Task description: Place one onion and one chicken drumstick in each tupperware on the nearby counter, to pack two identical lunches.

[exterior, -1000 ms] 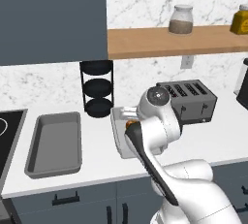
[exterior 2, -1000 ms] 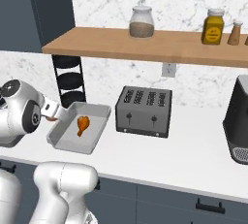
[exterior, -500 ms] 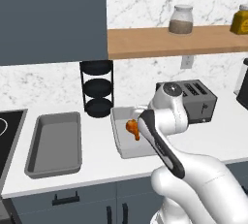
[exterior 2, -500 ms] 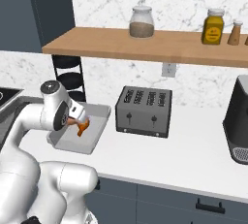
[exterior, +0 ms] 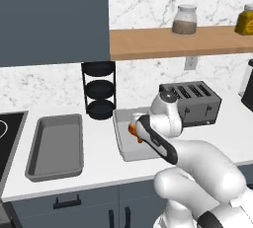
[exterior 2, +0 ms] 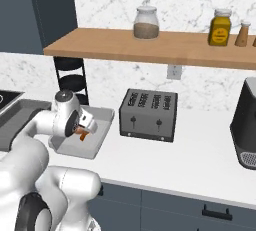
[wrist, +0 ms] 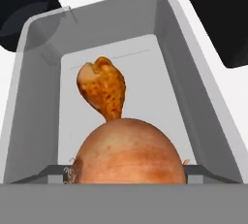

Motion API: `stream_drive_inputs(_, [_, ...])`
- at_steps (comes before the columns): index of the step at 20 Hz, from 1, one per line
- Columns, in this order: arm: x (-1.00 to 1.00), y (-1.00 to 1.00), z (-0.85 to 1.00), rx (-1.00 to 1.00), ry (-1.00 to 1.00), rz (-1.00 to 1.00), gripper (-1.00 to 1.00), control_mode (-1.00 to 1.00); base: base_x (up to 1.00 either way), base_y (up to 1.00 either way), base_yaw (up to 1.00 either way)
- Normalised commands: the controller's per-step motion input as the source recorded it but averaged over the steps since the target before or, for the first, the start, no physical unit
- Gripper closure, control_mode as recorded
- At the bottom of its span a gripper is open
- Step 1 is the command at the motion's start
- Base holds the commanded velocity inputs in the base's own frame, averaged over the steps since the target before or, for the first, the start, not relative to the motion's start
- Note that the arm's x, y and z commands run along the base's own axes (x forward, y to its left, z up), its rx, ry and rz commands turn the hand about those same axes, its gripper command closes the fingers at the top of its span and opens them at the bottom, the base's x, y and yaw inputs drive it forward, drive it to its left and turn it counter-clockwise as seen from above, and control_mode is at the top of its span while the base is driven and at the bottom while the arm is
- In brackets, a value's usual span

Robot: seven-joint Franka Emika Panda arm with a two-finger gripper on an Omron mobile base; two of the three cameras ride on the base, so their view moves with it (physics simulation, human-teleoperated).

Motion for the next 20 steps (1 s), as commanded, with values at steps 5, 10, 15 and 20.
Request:
stream_drive_inputs(5, [0.18, 0.00, -0.03, 0.00, 0.17, 0.00, 1.00, -1.00, 0.00, 0.00, 0.00])
stream_drive_inputs(10, [0.03, -0.03, -0.21, -0.04, 0.10, 0.00, 1.00, -1.00, 0.00, 0.00, 0.00])
stream_drive_inputs(15, [0.02, -0.01, -0.25, -0.07, 0.06, 0.00, 1.00, -1.00, 0.00, 0.00, 0.00])
stream_drive_inputs(20, [0.21, -0.01, -0.16, -0.05, 0.08, 0.00, 1.00, -1.00, 0.00, 0.00, 0.00])
